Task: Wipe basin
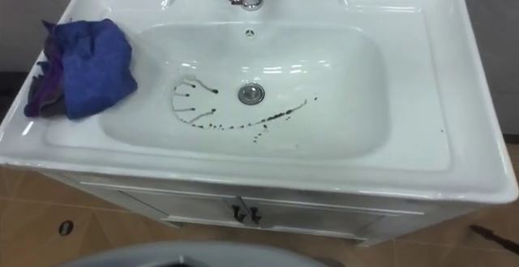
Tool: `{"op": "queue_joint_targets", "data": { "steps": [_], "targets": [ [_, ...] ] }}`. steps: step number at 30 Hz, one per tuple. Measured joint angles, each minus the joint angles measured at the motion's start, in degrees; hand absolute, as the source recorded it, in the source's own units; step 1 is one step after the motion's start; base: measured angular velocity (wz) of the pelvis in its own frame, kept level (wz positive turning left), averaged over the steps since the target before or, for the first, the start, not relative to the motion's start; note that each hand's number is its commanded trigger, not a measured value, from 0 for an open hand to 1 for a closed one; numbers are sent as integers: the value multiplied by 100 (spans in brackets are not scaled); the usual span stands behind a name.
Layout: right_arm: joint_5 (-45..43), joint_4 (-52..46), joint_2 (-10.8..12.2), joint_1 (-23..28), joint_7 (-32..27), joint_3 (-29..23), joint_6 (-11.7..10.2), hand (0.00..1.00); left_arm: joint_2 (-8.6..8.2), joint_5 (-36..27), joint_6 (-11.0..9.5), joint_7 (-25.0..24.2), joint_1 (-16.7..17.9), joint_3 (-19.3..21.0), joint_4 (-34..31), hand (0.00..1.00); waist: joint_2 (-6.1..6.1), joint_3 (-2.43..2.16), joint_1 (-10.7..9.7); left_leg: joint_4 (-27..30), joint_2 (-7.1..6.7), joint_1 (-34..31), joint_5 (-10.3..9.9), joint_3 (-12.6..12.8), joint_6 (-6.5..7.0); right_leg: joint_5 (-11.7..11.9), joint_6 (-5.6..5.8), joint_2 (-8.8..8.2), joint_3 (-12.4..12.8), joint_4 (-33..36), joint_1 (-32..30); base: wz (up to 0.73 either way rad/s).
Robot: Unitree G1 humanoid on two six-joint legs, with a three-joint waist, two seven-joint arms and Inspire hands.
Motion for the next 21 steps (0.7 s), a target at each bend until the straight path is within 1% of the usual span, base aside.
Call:
{"op": "queue_joint_targets", "data": {
  "steps": [2,3,7,10,11,13,15,17,20,21],
  "targets": [
    [-27,26,17,-10,15,-1,1,0,-4,2,0,-125,1,-209,2,0,-28,12,-92,-15,0,7,0,-4,0,0,0,2,-1,-5,-2,0],
    [-39,43,22,-20,33,-1,2,0,-5,3,0,-160,1,-251,8,0,-35,16,-111,-22,1,12,0,-3,0,0,-1,4,4,-8,-3,-4],
    [-50,128,26,-89,182,1,28,0,-22,8,0,-412,2,-525,87,0,-90,14,-133,-71,0,85,2,78,-1,2,-2,14,103,-10,-16,-13],
    [-58,107,27,-103,257,10,123,0,-24,15,1,-529,1,-763,158,0,-119,36,-142,-84,4,83,2,148,-1,2,-3,17,176,-4,-61,-13],
    [-72,107,27,-105,257,7,127,0,-30,17,2,-568,3,-873,214,0,-130,40,-150,-84,3,74,2,161,-1,2,-3,18,225,1,-88,-13],
    [-105,71,30,-122,256,3,127,0,-43,17,2,-648,2,-959,262,0,-154,50,-165,-71,1,42,2,177,-1,4,-6,23,262,0,-134,-10],
    [-111,51,34,-169,251,4,127,0,-49,17,2,-668,2,-976,279,0,-176,39,-218,-44,0,-4,2,176,-1,8,-12,31,269,-3,-172,-2],
    [-102,44,35,-231,236,5,127,0,-48,14,2,-668,2,-995,294,0,-227,44,-269,-40,5,-14,2,177,-1,11,-18,40,271,-6,-184,0],
    [-102,22,35,-224,189,3,135,0,-49,12,4,-738,1,-1085,333,0,-289,13,-283,-34,8,-8,2,185,-1,15,-22,44,298,-15,-179,-1],
    [-98,20,35,-225,175,2,135,0,-48,9,7,-751,2,-1124,348,0,-294,11,-281,-34,7,-6,2,189,-1,15,-23,44,314,-17,-179,-4]
  ]
}}
